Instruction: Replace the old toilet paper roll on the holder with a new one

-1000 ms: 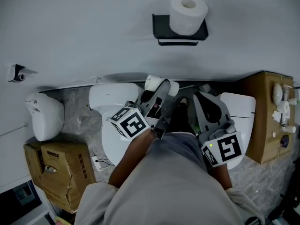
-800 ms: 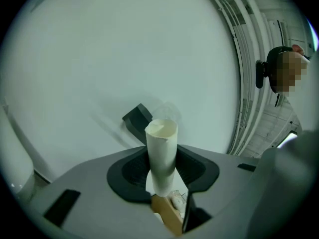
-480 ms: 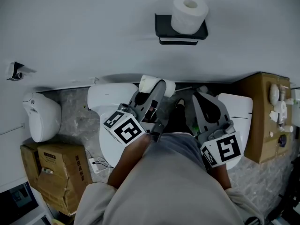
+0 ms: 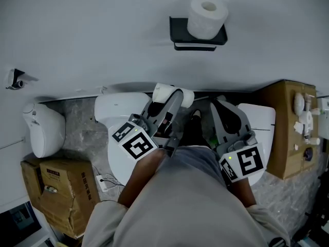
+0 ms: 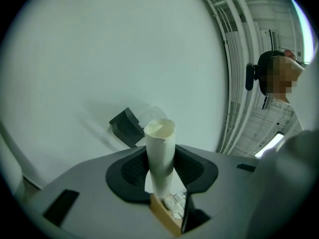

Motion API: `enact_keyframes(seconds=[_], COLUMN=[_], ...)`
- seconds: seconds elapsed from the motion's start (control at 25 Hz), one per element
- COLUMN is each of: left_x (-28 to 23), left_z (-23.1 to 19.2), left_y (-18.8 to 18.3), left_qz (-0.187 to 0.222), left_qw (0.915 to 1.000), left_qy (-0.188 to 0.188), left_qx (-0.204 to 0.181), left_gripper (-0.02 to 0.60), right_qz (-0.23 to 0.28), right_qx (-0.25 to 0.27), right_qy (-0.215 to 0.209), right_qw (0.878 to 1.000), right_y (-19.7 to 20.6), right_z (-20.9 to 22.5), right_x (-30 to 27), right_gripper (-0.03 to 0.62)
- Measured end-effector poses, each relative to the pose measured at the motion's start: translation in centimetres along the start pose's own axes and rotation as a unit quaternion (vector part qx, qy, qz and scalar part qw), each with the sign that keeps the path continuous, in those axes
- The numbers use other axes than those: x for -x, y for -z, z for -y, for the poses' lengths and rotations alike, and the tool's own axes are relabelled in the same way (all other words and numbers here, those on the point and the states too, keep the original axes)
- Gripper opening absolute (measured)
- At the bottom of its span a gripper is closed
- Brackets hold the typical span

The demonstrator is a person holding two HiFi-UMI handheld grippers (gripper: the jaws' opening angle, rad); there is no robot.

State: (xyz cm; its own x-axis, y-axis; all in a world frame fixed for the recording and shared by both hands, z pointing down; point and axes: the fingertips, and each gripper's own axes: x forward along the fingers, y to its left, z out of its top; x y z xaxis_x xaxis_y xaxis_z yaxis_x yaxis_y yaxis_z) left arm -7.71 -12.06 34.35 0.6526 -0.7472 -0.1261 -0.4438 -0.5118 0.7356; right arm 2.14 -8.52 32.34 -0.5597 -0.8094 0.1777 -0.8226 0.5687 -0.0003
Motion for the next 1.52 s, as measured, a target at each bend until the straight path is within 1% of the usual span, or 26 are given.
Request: enact_keyframes(seconds=[0.16,0.36,0.48,0.64,0.88,1.0,1.12,1.36,1.52], left_x=[-0.1,-0.2,-0.1,0.2,0.2,0.0,-0.2,-0.3,-0.3], left_z=[0.2,0.3,0.4,0.4,0.5,0.7,0.7,0.2,-0.2], left_y=[-0.1,0.0,0.0,-0.3,-0.2,-0.1,0.1,0.3,0.6], left_qz=[0.001,-0.001,0.0,0.004,0.002,0.0,-0.003,-0.008,-0.01], left_qw=[1.0,0.9999,0.9998,0.9999,1.0,1.0,0.9999,0.9998,0.9996], left_qy=[0.006,0.012,0.012,0.009,0.005,0.005,0.005,-0.001,-0.006], left_qx=[0.001,0.013,0.015,0.011,0.007,0.007,0.009,0.016,0.027], left_gripper=[0.129,0.129,0.129,0.129,0.129,0.129,0.129,0.129,0.129], right_qz=[0.006,0.032,0.046,0.053,0.061,0.069,0.07,0.055,0.047], right_qx=[0.016,0.033,0.04,0.04,0.048,0.054,0.046,0.039,0.035], right_qy=[0.013,0.036,0.049,0.059,0.082,0.097,0.108,0.103,0.105], right_qw=[1.0,0.998,0.997,0.996,0.994,0.991,0.991,0.992,0.993], right_y=[-0.8,-3.4,-4.7,-5.7,-6.9,-7.8,-8.1,-8.2,-8.1], right_z=[1.2,3.6,4.8,6.0,7.7,8.5,9.5,10.5,11.1], right_x=[-1.0,-3.1,-4.8,-6.9,-9.4,-10.3,-11.3,-14.1,-15.6], right_gripper=[0.017,0.018,0.033,0.084,0.193,0.237,0.284,0.365,0.397])
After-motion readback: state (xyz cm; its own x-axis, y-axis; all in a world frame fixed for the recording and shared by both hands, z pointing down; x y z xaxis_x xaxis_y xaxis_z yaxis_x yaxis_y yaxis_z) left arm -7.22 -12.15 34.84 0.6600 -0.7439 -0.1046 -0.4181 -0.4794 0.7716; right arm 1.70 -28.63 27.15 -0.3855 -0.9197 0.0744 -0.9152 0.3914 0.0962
